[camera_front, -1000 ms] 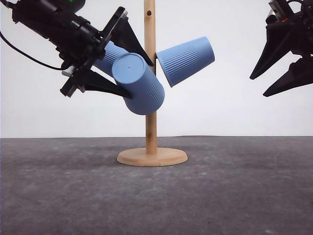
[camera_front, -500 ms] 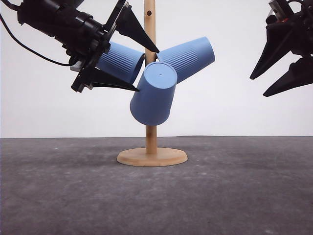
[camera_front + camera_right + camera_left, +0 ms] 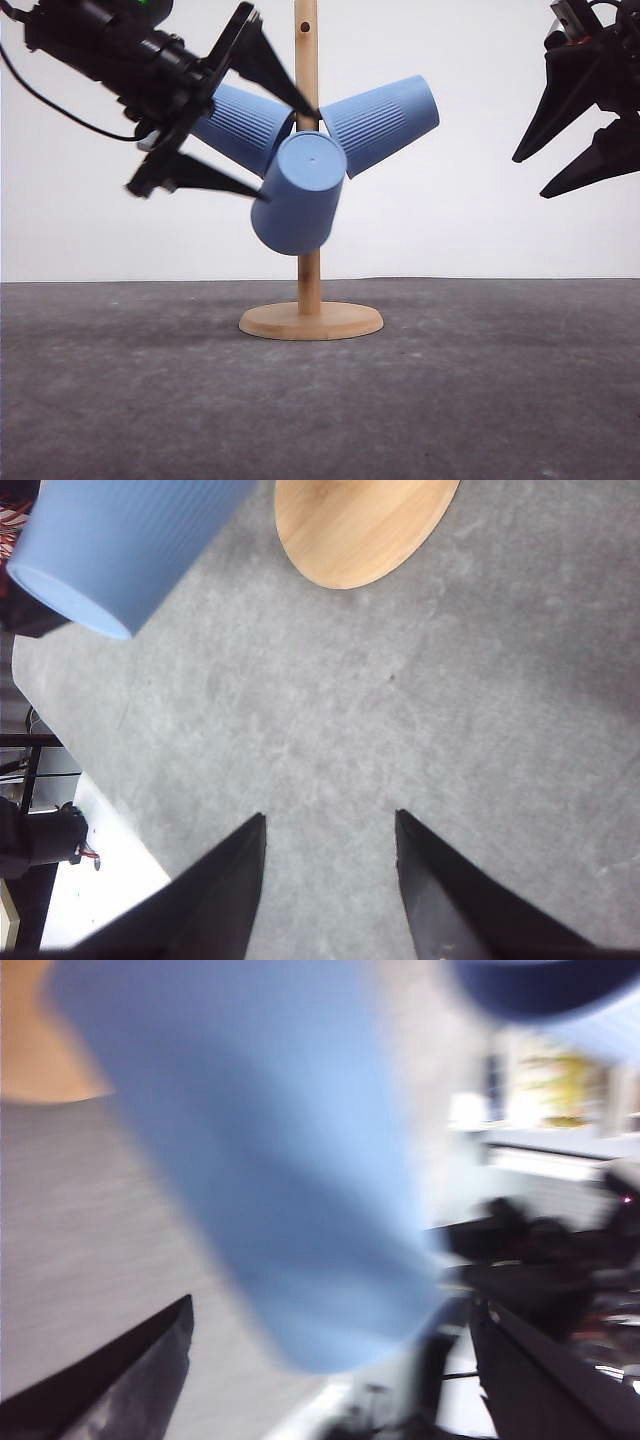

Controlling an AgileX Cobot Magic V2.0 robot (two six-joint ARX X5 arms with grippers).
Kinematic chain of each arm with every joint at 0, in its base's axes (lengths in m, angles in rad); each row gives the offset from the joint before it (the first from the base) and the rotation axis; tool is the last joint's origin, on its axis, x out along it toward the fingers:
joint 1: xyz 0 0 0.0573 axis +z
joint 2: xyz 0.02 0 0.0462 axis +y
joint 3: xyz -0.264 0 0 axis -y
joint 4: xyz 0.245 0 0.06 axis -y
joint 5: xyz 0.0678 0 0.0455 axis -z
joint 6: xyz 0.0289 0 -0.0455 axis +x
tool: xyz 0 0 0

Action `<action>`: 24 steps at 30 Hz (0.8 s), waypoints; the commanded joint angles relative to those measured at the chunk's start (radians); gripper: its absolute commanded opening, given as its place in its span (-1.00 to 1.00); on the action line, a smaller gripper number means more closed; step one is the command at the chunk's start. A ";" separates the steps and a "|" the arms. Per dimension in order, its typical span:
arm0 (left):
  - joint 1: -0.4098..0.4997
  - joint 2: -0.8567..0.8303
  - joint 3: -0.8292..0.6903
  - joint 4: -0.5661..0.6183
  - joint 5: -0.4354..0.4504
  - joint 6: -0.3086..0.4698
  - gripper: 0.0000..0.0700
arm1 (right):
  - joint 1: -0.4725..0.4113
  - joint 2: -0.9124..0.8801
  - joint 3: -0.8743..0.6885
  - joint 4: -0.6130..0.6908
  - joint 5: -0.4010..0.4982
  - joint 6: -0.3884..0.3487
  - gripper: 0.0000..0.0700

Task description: Place three cups

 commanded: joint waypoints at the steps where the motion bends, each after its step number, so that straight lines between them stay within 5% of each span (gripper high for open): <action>1: 0.004 -0.021 0.019 -0.068 -0.053 0.187 0.49 | 0.002 0.013 0.023 -0.003 -0.003 -0.025 -0.27; 8: 0.042 -0.172 0.019 -0.251 -0.303 0.510 0.49 | 0.001 -0.019 0.022 0.008 -0.003 -0.037 -0.27; 15: 0.113 -0.342 0.017 -0.248 -0.372 0.630 0.47 | 0.000 -0.118 0.021 0.048 0.031 -0.037 -0.27; 24: 0.252 -0.579 -0.175 -0.119 -0.412 0.723 0.34 | 0.000 -0.405 -0.160 0.270 0.305 -0.036 -0.27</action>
